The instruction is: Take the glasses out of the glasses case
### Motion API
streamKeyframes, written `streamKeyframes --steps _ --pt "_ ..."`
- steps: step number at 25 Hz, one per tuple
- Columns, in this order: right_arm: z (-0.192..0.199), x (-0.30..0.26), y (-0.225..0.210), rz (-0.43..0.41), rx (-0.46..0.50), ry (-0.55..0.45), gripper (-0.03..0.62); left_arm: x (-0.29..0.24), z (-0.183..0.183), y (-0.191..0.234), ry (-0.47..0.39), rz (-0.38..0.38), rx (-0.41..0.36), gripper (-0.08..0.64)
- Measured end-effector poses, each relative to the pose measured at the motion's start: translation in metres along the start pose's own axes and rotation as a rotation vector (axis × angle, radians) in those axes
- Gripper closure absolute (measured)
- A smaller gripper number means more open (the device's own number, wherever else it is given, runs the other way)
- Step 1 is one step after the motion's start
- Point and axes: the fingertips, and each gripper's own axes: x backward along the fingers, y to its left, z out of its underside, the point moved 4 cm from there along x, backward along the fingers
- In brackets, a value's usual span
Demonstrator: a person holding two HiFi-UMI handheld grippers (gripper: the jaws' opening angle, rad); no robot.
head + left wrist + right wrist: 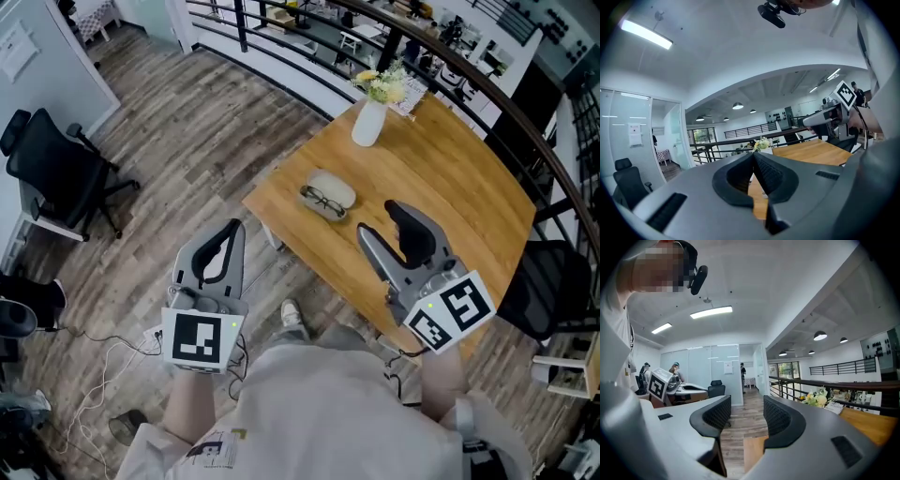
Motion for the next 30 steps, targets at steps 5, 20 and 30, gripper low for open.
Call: streamKeyframes --steps 5,20,30 --pt "0.005 -0.017 -0.021 0.035 0.001 0.033 0.354 -0.020 0.017 0.020 0.028 -0.006 0.026 0.543" --pt "0.018 -0.030 -0.097 -0.012 -0.088 0.014 0.371 -0.086 0.016 0.011 0.039 -0.002 -0.011 0.543" --pt "0.041 -0.087 -0.131 -0.132 -0.118 0.042 0.387 -0.137 0.031 0.014 0.066 0.009 -0.023 0.543"
